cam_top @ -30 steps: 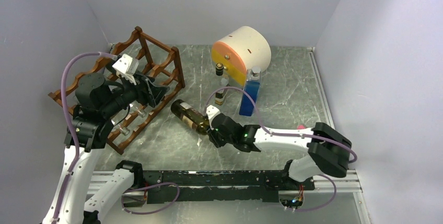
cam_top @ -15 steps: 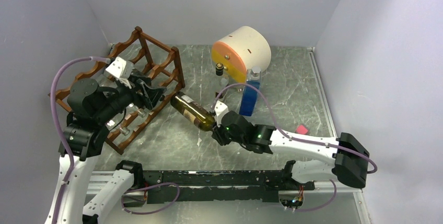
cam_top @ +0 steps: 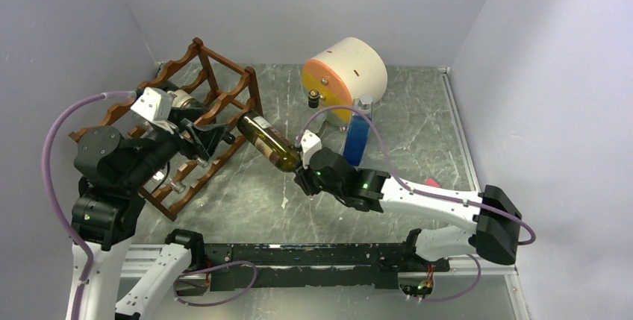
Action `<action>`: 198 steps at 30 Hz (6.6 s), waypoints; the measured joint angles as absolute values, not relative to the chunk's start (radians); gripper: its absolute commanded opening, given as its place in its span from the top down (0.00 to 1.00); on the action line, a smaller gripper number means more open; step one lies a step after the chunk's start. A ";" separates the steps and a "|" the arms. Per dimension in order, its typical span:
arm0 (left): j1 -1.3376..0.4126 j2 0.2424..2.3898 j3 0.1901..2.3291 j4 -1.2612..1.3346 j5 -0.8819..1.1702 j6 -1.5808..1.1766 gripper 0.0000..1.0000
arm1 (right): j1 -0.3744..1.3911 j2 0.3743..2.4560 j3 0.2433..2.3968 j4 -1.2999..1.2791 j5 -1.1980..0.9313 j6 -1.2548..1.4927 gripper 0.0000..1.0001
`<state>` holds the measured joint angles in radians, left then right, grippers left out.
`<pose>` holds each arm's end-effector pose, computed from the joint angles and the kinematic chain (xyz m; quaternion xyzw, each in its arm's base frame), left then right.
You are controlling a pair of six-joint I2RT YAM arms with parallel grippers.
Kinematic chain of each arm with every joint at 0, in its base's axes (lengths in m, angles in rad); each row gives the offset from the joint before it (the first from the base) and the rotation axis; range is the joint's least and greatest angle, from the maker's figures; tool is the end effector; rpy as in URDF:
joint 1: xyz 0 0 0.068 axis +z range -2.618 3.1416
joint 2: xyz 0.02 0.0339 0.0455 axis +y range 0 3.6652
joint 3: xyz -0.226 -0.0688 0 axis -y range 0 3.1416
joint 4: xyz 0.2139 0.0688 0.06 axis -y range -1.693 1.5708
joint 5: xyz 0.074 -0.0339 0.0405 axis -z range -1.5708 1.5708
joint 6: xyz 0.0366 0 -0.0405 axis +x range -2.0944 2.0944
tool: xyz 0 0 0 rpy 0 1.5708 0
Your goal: Put the wine bottle on the wine rack
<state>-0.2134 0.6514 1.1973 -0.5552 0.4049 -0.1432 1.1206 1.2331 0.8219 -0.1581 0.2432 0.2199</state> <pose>0.0943 -0.0352 0.4119 0.1658 0.6905 -0.2628 0.6532 0.1200 0.2279 0.2372 -0.3266 0.8093 0.2126 0.4395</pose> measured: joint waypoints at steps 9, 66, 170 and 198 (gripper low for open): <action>-0.213 0.632 1.214 -0.567 0.384 -0.143 0.24 | 1.094 1.376 0.934 -0.130 0.258 0.208 1.00; -0.213 0.678 1.424 -0.771 0.297 -0.152 0.24 | 0.918 2.223 1.886 -0.150 0.038 -0.095 0.89; -0.213 0.643 1.395 -0.805 0.277 -0.138 0.22 | 0.891 2.175 1.758 -0.081 0.086 0.067 0.66; -0.213 0.517 1.218 -0.757 0.312 -0.167 0.22 | 0.885 1.522 1.497 -0.364 0.463 0.192 0.34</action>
